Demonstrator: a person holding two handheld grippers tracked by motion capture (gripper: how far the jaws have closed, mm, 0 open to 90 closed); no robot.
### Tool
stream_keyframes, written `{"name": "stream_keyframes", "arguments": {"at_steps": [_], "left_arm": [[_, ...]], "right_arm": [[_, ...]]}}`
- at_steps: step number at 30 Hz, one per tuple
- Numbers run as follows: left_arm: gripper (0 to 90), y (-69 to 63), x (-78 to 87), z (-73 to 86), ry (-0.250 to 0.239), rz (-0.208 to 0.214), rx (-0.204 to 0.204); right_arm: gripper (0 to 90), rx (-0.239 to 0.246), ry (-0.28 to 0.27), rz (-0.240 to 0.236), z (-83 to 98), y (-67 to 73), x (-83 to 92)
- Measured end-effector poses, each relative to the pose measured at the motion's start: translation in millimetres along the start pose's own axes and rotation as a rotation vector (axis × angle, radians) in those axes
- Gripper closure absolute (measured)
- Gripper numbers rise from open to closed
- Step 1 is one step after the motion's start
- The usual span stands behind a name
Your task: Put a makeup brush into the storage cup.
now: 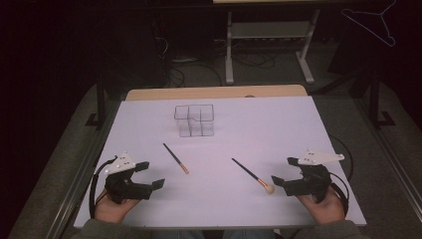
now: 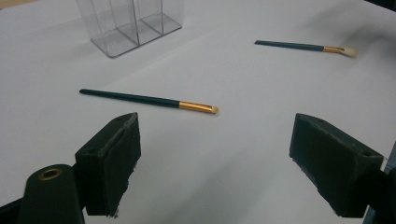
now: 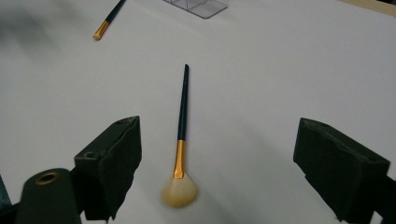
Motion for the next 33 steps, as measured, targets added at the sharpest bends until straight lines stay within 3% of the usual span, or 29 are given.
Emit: {"name": "stream_keyframes", "arguments": {"at_steps": [15, 20, 33], "left_arm": [[16.1, -0.6, 1.1, 2.3, 0.004, 0.001, 0.0], [16.1, 0.6, 2.1, 3.0, 0.004, -0.006, 0.001], [16.2, 1.0, 0.8, 2.8, 0.011, -0.009, -0.002]], "right_arm": [[14.2, -0.008, 0.005, -0.02, -5.7, 5.0, -4.5], [14.2, 0.025, 0.02, -0.035, -10.8, 11.3, -11.2], [14.2, 0.039, 0.057, -0.058, -22.2, 19.2, -21.0]]}}
Point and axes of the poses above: each handheld gripper's, and its own axes: x roughly backward along the jaws, z roughly out of its underside, y roughly to its left, the point moved 9 cm from there along -x, roughly forward along the jaws, and after that the axes turned 2 degrees about y, right-handed, at the moved point
